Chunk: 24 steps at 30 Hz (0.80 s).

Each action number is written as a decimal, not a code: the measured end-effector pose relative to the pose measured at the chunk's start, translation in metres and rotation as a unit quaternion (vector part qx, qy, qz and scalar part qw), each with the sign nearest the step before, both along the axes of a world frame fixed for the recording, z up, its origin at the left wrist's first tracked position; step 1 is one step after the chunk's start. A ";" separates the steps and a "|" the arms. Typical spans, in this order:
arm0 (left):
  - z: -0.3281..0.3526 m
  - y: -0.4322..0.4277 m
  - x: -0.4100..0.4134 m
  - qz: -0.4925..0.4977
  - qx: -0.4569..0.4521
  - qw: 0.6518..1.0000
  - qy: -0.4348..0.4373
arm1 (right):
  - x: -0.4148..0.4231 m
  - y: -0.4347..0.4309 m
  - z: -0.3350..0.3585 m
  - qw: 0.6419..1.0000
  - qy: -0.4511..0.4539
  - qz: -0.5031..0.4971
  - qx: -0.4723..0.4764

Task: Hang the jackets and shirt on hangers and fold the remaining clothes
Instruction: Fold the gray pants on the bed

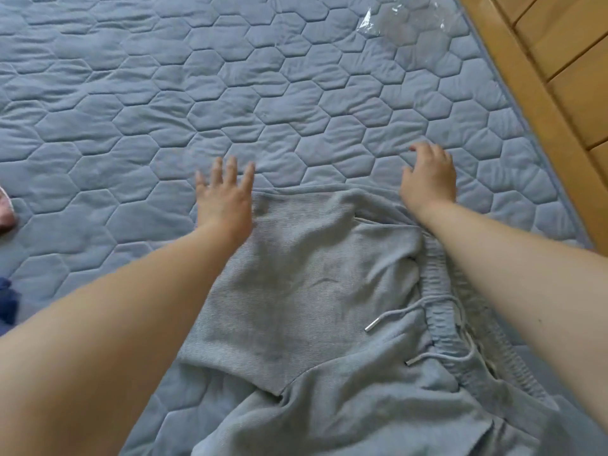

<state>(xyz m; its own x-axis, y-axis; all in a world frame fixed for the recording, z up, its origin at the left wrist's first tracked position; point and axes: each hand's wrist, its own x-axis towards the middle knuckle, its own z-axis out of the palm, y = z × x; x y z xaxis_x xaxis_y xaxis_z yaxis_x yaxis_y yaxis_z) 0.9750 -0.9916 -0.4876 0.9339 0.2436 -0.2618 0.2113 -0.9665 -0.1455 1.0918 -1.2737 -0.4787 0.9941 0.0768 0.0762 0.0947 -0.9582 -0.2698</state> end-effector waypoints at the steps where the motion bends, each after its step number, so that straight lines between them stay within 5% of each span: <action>1: -0.006 -0.017 -0.006 -0.043 -0.016 0.999 -0.001 | -0.005 -0.008 -0.002 1.000 -0.006 -0.025 0.008; 4: -0.017 -0.066 -0.027 -0.152 -0.071 0.986 0.017 | -0.021 -0.037 -0.001 0.987 -0.007 -0.157 0.034; 8: -0.031 -0.115 -0.044 -0.212 -0.145 0.966 0.033 | -0.046 -0.069 -0.013 0.920 0.187 -0.332 0.088; 10: -0.035 -0.134 -0.048 -0.191 -0.174 0.965 0.044 | -0.053 -0.080 -0.028 0.886 0.259 -0.346 0.170; 13: -0.039 -0.149 -0.048 -0.164 -0.186 0.967 0.057 | -0.051 -0.080 -0.032 0.891 0.304 -0.254 0.220; 18: -0.041 -0.155 -0.044 -0.150 -0.176 0.971 0.055 | -0.032 -0.080 -0.011 0.868 0.270 -0.260 0.326; 22: -0.042 -0.156 -0.041 -0.141 -0.171 0.974 0.046 | -0.018 -0.088 0.000 0.917 0.076 -0.324 0.218; 24: -0.043 -0.157 -0.042 -0.137 -0.165 0.976 0.041 | -0.022 -0.083 -0.004 0.927 0.059 -0.325 0.178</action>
<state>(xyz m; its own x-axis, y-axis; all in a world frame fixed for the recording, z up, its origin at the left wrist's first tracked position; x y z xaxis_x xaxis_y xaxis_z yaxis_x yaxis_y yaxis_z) 0.9331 -1.1484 -0.5305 0.9245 -0.1229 -0.3609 -0.0612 -0.9822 0.1777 1.0699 -1.3566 -0.4826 0.8241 -0.5512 -0.1307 -0.5226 -0.6505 -0.5511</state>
